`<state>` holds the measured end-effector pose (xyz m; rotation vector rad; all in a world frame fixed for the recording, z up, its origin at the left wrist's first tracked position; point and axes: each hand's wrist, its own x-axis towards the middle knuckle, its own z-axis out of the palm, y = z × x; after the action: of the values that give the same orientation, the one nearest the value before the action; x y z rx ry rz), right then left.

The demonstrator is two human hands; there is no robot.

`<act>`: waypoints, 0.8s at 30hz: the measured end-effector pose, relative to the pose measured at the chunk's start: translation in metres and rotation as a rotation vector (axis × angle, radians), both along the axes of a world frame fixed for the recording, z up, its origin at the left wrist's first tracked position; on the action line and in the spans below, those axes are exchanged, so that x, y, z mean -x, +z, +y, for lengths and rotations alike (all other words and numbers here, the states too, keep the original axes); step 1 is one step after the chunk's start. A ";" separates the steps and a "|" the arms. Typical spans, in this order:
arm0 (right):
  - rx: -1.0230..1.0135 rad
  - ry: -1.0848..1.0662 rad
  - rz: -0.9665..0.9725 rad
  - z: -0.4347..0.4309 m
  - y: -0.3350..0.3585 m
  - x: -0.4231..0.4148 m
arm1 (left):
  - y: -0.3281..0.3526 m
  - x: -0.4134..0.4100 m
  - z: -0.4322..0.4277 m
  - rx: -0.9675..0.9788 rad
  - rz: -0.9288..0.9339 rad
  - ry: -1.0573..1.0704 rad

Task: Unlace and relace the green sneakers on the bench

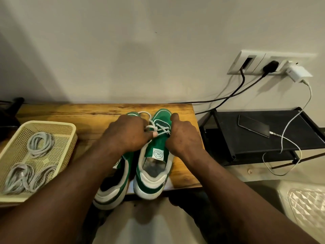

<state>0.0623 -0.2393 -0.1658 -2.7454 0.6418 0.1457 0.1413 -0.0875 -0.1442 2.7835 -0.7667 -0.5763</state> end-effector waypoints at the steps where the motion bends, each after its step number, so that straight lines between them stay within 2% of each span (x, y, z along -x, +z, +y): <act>1: 0.010 0.007 -0.001 -0.001 0.001 0.000 | -0.001 0.003 -0.004 0.041 0.007 0.016; 3: 0.025 0.013 0.003 -0.002 0.001 0.000 | 0.000 0.006 -0.010 0.135 -0.019 0.044; 7: 0.044 0.031 0.013 -0.008 0.002 0.000 | 0.002 0.012 -0.016 0.062 -0.150 0.001; 11: 0.060 0.031 0.060 -0.010 0.004 -0.001 | 0.003 0.017 -0.019 0.016 -0.194 -0.040; 13: 0.070 0.032 0.079 -0.010 0.004 0.000 | 0.002 0.016 -0.021 0.070 -0.154 -0.002; 16: 0.082 0.036 0.093 -0.011 0.003 0.000 | -0.001 0.012 -0.023 0.227 0.027 0.142; 21: 0.078 0.036 0.094 -0.013 0.002 0.001 | 0.006 0.016 -0.021 0.676 0.615 0.466; 24: 0.074 0.036 0.091 -0.014 0.003 0.001 | 0.013 0.016 -0.016 0.742 0.789 0.522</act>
<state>0.0611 -0.2535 -0.1632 -2.8366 0.6344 0.2619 0.1255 -0.1039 -0.1315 1.7318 -0.0332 -0.9342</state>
